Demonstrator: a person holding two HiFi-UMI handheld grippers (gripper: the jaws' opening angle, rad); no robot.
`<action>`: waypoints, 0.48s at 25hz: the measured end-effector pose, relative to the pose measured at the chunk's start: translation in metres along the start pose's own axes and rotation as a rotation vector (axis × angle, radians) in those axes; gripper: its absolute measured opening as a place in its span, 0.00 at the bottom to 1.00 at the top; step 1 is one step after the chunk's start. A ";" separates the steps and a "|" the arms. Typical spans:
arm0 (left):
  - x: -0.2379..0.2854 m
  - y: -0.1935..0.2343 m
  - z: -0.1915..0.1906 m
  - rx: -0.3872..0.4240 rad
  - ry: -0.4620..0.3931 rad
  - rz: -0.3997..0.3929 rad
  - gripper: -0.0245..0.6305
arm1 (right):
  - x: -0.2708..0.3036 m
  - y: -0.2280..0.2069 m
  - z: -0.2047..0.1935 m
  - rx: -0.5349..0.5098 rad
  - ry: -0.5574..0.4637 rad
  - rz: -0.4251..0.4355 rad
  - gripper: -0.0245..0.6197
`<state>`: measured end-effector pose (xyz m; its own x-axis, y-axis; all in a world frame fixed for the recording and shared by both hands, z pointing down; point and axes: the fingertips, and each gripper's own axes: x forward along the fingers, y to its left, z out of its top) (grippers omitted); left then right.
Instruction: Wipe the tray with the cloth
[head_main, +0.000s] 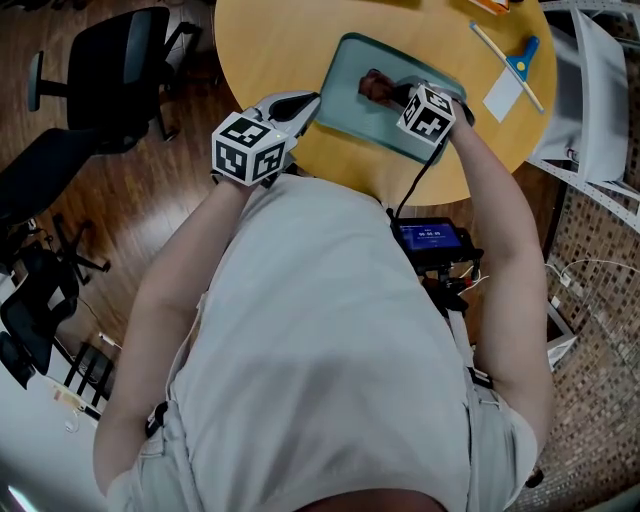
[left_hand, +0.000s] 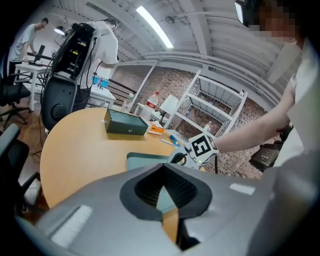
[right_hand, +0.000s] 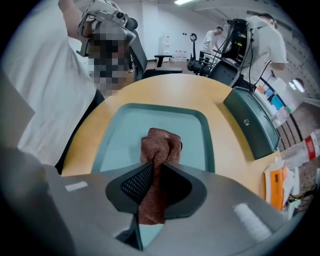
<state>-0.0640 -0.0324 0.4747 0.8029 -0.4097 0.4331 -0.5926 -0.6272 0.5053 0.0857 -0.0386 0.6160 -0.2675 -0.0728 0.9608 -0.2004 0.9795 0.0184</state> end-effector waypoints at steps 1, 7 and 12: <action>-0.001 -0.001 -0.002 0.004 0.006 0.000 0.04 | -0.001 -0.005 -0.002 0.002 0.009 -0.010 0.14; 0.006 0.019 -0.006 -0.009 0.024 0.008 0.04 | 0.010 -0.056 -0.007 0.035 0.051 -0.067 0.14; 0.016 0.040 -0.008 -0.017 0.034 0.004 0.04 | 0.031 -0.088 -0.004 0.057 0.074 -0.111 0.14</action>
<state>-0.0758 -0.0582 0.5080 0.7977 -0.3896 0.4603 -0.5974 -0.6142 0.5155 0.0987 -0.1262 0.6449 -0.1713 -0.1640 0.9715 -0.2783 0.9539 0.1119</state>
